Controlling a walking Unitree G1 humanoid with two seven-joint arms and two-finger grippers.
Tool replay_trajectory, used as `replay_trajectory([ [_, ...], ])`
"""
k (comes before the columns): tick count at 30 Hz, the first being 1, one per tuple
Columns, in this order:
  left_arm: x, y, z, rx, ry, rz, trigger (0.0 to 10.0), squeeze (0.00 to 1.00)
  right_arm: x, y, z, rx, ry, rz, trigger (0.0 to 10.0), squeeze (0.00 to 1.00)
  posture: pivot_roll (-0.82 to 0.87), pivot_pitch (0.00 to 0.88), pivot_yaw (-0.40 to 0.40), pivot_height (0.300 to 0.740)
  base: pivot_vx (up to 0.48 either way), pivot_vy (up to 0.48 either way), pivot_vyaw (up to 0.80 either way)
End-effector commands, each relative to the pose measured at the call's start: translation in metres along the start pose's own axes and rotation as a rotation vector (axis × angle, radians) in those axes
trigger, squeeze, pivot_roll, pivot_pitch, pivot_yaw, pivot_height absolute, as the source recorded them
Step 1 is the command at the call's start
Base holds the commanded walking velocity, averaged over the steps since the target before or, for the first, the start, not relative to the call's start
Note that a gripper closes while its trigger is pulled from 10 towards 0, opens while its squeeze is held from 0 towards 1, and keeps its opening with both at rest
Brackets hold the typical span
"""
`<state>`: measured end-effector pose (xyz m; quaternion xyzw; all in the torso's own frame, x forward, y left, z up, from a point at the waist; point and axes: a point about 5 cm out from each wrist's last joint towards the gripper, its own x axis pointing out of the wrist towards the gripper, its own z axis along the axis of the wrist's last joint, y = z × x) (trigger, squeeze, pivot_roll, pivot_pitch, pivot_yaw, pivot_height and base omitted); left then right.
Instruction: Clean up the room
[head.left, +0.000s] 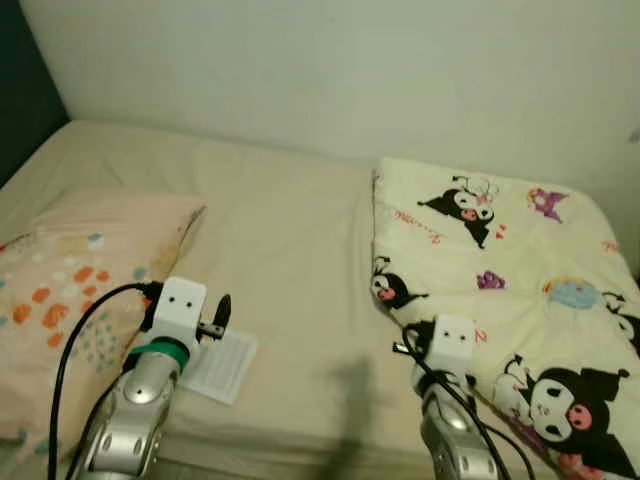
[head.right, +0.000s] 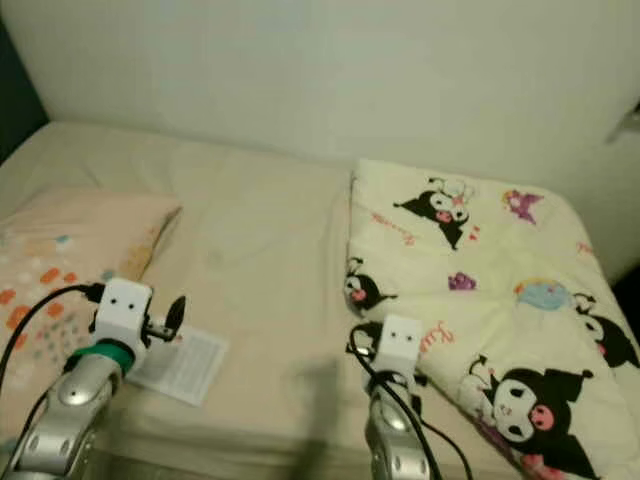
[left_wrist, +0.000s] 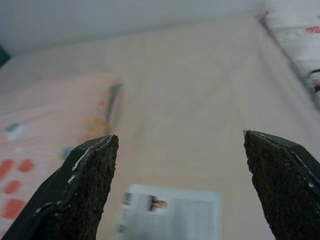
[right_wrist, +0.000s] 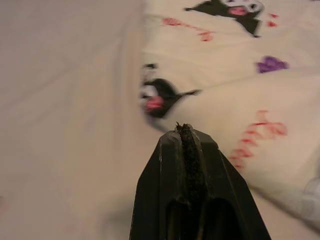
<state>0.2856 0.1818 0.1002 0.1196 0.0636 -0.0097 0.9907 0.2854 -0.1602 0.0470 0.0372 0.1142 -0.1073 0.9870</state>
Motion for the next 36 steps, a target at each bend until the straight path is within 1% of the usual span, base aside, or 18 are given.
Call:
replay_trajectory([
  [1, -0.001, -0.0037, -0.0024, -0.002, 0.012, -0.016, 10.0, 0.0, -0.0005, -0.007, -0.0026, 0.003, 0.015, -0.025, 10.0, 0.0, 0.13, 0.0, -0.006, 0.74, 0.0, -0.352, 0.0],
  [36, -0.0007, -0.0067, -0.0025, -0.007, 0.012, -0.024, 10.0, 0.0, 0.0002, -0.0101, -0.0026, -0.003, 0.02, -0.033, 10.0, 0.0, 0.13, 0.0, -0.012, 0.74, 0.0, -0.352, 0.0],
])
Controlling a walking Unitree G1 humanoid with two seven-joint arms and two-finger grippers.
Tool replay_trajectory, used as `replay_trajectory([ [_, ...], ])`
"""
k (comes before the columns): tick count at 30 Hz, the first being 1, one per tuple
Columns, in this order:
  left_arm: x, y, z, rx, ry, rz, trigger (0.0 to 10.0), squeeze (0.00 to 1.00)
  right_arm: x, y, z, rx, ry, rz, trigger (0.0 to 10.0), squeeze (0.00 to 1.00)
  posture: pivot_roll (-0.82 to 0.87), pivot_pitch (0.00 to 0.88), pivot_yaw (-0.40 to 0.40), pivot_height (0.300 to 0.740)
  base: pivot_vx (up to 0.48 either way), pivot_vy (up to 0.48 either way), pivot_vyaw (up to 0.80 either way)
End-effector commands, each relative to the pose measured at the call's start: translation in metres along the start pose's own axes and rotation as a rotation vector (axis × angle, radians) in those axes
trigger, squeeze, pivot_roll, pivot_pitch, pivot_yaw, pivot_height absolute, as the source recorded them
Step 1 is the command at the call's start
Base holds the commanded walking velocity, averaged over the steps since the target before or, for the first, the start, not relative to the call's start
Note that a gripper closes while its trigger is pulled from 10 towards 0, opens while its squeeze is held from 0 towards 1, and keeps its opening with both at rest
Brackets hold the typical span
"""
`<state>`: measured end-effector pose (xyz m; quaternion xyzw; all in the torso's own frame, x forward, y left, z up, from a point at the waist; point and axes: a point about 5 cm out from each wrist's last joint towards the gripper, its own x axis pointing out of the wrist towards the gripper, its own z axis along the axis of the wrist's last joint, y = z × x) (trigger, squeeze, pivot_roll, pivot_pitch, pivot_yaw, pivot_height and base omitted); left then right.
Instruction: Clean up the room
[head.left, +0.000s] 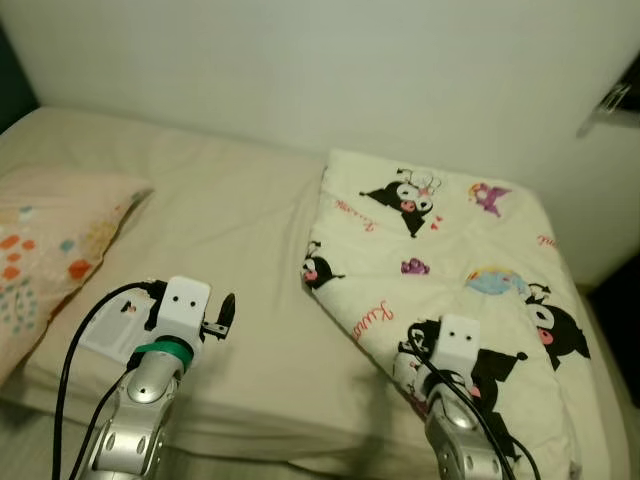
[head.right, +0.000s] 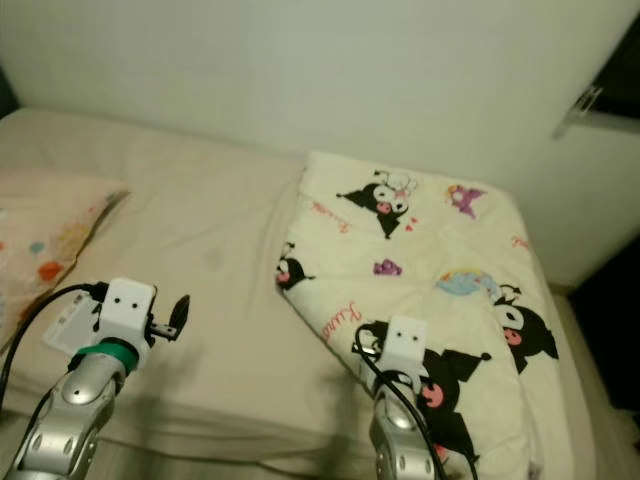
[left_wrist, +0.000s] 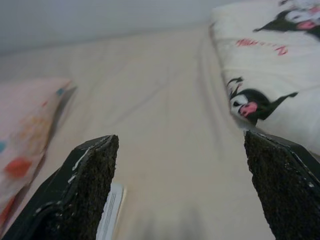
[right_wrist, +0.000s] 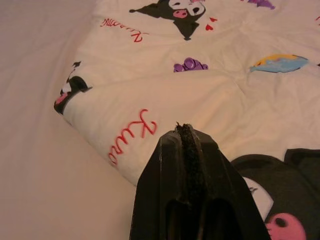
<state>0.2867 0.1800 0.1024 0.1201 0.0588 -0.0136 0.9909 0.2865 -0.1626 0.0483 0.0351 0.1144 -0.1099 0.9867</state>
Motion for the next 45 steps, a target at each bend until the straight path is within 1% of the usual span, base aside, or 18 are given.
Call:
replay_trajectory([
  [1, -0.001, -0.006, -0.005, -0.009, 0.022, -0.017, 10.0, 0.0, -0.001, -0.008, -0.004, 0.0, 0.02, -0.028, 10.0, 0.0, 0.13, 0.0, -0.012, 0.74, 0.0, -0.368, 0.0],
  [18, -0.001, -0.006, -0.005, -0.015, 0.02, -0.016, 10.0, 0.0, 0.0, -0.009, -0.004, -0.002, 0.023, -0.033, 10.0, 0.0, 0.12, 0.0, -0.015, 0.74, 0.0, -0.364, 0.0],
  [22, 0.0, -0.005, -0.003, -0.024, 0.011, -0.005, 10.0, 0.0, 0.0, -0.009, -0.004, -0.001, 0.023, -0.034, 10.0, 0.0, 0.12, 0.0, -0.015, 0.74, 0.0, 0.0, 0.0],
  [23, 0.0, -0.004, -0.002, -0.082, 0.006, 0.004, 10.0, 0.0, 0.0, -0.01, -0.004, -0.001, 0.024, -0.036, 10.0, 0.0, 0.12, 0.0, -0.015, 0.74, 0.0, 0.48, 0.0],
  [24, 0.0, -0.004, -0.002, -0.082, 0.006, 0.004, 10.0, 0.0, 0.0, -0.01, -0.004, -0.001, 0.024, -0.036, 10.0, 0.0, 0.12, 0.0, -0.015, 0.74, 0.0, 0.48, 0.0],
  [25, 0.0, -0.003, -0.001, -0.125, 0.003, 0.009, 10.0, 0.0, 0.0, -0.011, -0.004, -0.001, 0.025, -0.038, 10.0, 0.0, 0.12, 0.0, -0.015, 0.74, 0.0, 0.48, 0.0],
  [27, 0.0, -0.003, -0.001, -0.125, 0.003, 0.009, 10.0, 0.0, 0.0, -0.011, -0.004, -0.001, 0.025, -0.038, 10.0, 0.0, 0.12, 0.0, -0.015, 0.74, 0.0, 0.48, 0.0],
  [28, 0.0, -0.003, 0.0, -0.156, 0.003, 0.013, 10.0, 0.0, 0.0, -0.011, -0.005, 0.0, 0.027, -0.041, 10.0, 0.0, 0.12, 0.0, -0.015, 0.74, 0.0, 0.48, 0.0],
  [30, 0.0, -0.002, 0.0, -0.163, 0.004, 0.017, 10.0, 0.0, 0.0, -0.011, -0.005, 0.001, 0.029, -0.042, 10.0, 0.0, 0.12, 0.0, -0.015, 0.74, 0.0, 0.48, 0.0],
  [32, 0.0, -0.002, 0.0, -0.162, 0.008, 0.02, 10.0, 0.0, -0.001, -0.011, -0.005, 0.001, 0.031, -0.042, 10.0, 0.0, 0.12, 0.0, -0.015, 0.74, 0.0, 0.48, 0.0],
  [34, 0.0, 0.0, -0.002, -0.14, 0.02, 0.026, 10.0, 0.0, -0.001, -0.01, -0.006, 0.003, 0.032, -0.039, 10.0, 0.0, 0.12, 0.0, -0.015, 0.74, 0.0, 0.0, 0.0],
  [37, 0.0, 0.0, -0.003, -0.138, 0.021, 0.025, 10.0, 0.0, -0.001, -0.01, -0.005, 0.003, 0.031, -0.036, 10.0, 0.0, 0.12, 0.0, -0.015, 0.74, 0.0, 0.0, 0.0],
  [40, 0.001, 0.002, -0.001, -0.107, 0.012, 0.026, 10.0, 0.0, 0.0, -0.009, -0.004, 0.006, 0.03, -0.03, 10.0, 0.0, 0.13, 0.0, -0.015, 0.74, 0.0, 0.0, 0.0],
  [45, 0.001, 0.004, 0.001, -0.102, -0.004, 0.048, 10.0, 0.0, 0.001, -0.007, -0.006, 0.015, 0.038, -0.017, 10.0, 0.0, 0.13, 0.0, -0.015, 0.74, 0.0, 0.0, 0.0],
])
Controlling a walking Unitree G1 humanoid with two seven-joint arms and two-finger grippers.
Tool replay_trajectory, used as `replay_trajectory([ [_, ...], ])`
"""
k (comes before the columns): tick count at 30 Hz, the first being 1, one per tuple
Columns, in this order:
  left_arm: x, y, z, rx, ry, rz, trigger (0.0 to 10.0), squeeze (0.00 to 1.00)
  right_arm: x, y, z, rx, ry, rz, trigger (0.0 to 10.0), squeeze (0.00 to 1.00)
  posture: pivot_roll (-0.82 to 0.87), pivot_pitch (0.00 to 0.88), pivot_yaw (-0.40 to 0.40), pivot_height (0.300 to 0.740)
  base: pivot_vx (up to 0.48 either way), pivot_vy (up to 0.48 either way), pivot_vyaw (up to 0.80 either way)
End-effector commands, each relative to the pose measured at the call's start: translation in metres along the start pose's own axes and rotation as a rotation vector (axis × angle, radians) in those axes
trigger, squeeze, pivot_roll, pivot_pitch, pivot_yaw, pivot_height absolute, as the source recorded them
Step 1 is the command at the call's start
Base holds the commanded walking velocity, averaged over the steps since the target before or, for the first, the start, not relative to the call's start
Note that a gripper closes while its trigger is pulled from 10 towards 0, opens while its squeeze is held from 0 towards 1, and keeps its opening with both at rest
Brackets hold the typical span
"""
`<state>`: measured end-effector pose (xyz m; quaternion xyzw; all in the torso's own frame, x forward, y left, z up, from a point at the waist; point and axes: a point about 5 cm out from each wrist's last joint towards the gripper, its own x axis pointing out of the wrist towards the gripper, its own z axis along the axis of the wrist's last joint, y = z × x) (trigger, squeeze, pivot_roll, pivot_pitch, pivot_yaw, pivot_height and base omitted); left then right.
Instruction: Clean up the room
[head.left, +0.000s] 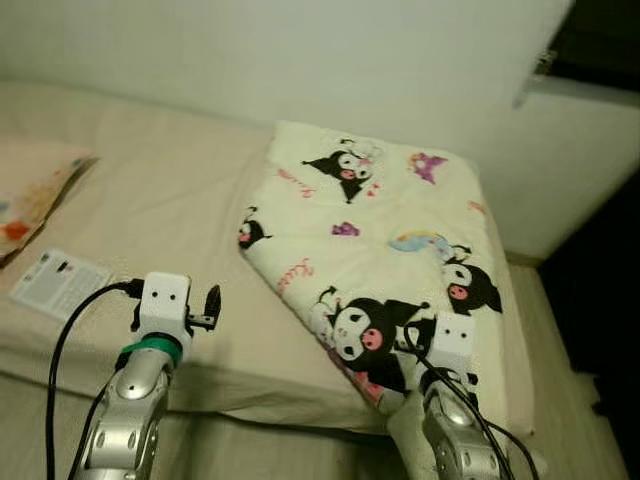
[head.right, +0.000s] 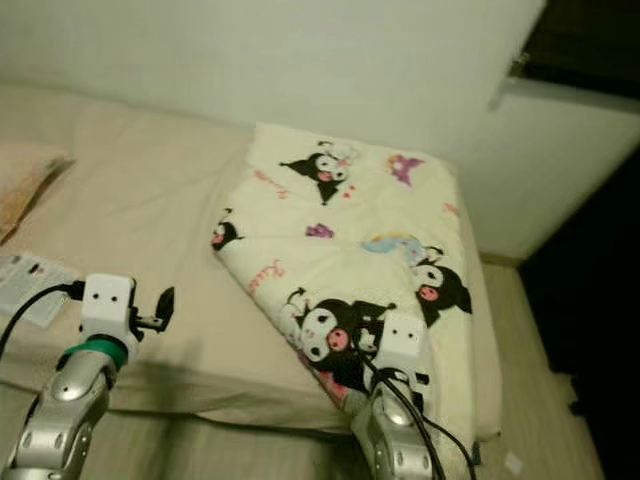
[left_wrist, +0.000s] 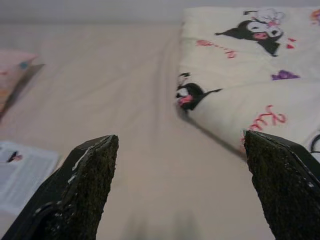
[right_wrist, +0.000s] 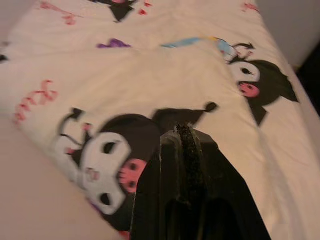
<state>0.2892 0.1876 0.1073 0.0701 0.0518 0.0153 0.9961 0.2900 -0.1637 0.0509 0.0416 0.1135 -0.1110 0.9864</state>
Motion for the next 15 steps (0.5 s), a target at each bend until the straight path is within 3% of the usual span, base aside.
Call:
replay_trajectory([
  [1, -0.001, -0.0038, -0.0031, 0.002, 0.005, -0.005, 10.0, 0.0, -0.0021, -0.0066, -0.0091, 0.002, 0.039, -0.017, 10.0, 0.0, 0.13, 0.0, -0.015, 0.74, 0.0, 0.0, 0.0],
  [15, 0.0031, 0.0022, 0.0014, 0.028, -0.006, 0.024, 10.0, 0.0, 0.0015, -0.0002, -0.0047, 0.004, 0.026, 0.014, 10.0, 0.0, 0.14, 0.0, -0.02, 0.74, 0.0, 0.0, 0.0],
])
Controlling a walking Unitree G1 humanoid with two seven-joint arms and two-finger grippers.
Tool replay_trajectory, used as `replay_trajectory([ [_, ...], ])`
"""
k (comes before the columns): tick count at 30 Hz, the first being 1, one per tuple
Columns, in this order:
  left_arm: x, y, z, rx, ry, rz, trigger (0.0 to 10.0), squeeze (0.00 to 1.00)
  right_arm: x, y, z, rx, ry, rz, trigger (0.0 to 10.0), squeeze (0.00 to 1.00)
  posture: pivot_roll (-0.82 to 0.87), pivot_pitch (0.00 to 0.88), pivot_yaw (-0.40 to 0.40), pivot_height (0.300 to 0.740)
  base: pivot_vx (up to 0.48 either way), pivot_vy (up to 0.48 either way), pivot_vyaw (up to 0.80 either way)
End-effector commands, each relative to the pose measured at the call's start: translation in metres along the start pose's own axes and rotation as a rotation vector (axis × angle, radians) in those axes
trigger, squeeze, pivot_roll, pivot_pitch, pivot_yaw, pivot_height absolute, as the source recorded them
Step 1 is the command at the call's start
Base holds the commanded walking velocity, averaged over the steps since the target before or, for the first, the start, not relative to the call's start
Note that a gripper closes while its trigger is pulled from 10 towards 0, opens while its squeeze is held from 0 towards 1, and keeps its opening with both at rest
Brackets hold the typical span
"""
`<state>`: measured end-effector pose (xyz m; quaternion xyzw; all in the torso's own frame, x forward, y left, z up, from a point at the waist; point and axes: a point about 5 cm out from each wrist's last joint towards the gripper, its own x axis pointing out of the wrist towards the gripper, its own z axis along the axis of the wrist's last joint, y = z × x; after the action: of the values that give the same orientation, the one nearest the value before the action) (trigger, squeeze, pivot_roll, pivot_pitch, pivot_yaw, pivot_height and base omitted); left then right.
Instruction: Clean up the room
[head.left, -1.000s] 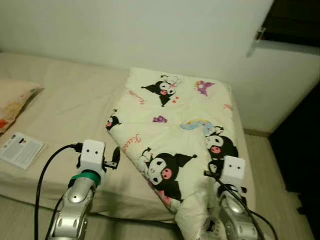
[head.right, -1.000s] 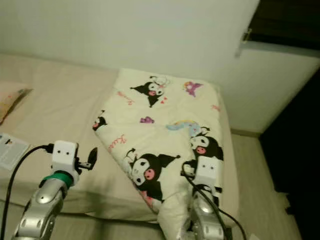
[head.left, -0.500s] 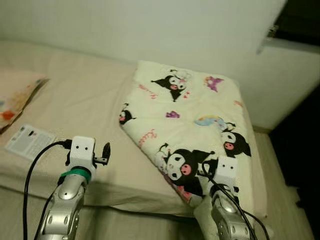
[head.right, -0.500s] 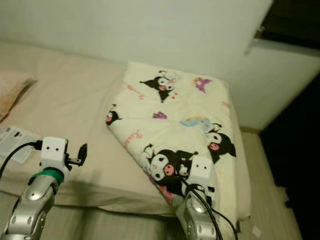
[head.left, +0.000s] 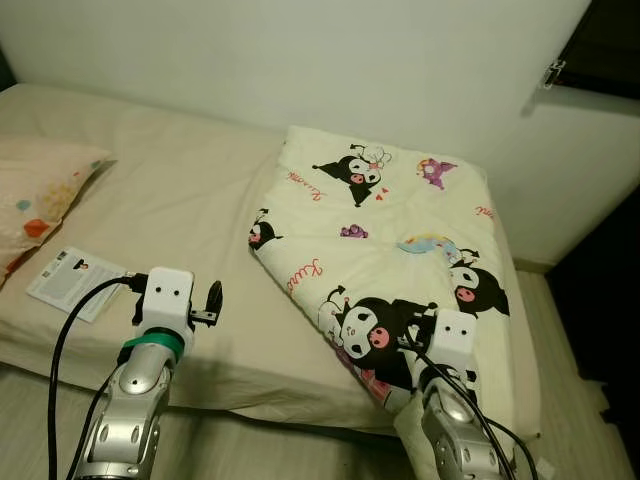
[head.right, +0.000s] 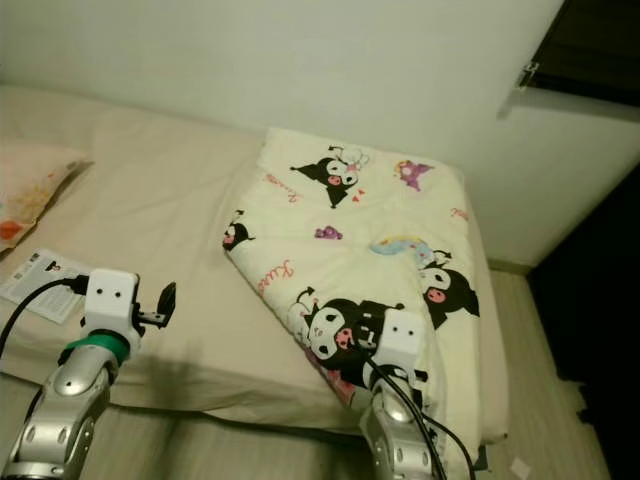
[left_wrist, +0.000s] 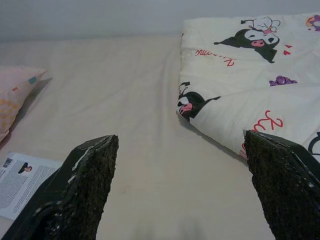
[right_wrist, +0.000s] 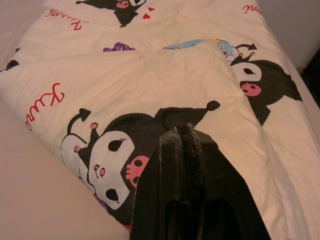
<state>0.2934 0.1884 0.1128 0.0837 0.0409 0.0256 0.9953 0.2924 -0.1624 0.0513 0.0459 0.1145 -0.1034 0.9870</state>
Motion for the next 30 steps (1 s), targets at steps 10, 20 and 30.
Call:
replay_trajectory([
  [10, -0.0004, 0.0063, 0.0006, -0.006, -0.016, 0.027, 10.0, 0.0, -0.0013, -0.0002, -0.0068, 0.013, 0.025, 0.018, 10.0, 0.0, 0.14, 0.0, -0.021, 0.74, 0.091, 0.0, -0.72],
  [20, -0.0031, 0.0053, -0.001, -0.002, -0.015, 0.023, 10.0, 0.0, -0.002, 0.0016, -0.0127, -0.002, 0.054, 0.03, 10.0, 0.0, 0.14, 0.0, -0.02, 0.74, 0.313, 0.0, -0.08],
  [30, 0.0003, 0.0091, 0.0019, 0.025, -0.029, 0.054, 10.0, 0.0, 0.0003, 0.0024, -0.0111, 0.001, 0.052, 0.03, 10.0, 0.0, 0.15, 0.0, -0.02, 0.74, 0.026, 0.0, 0.0],
])
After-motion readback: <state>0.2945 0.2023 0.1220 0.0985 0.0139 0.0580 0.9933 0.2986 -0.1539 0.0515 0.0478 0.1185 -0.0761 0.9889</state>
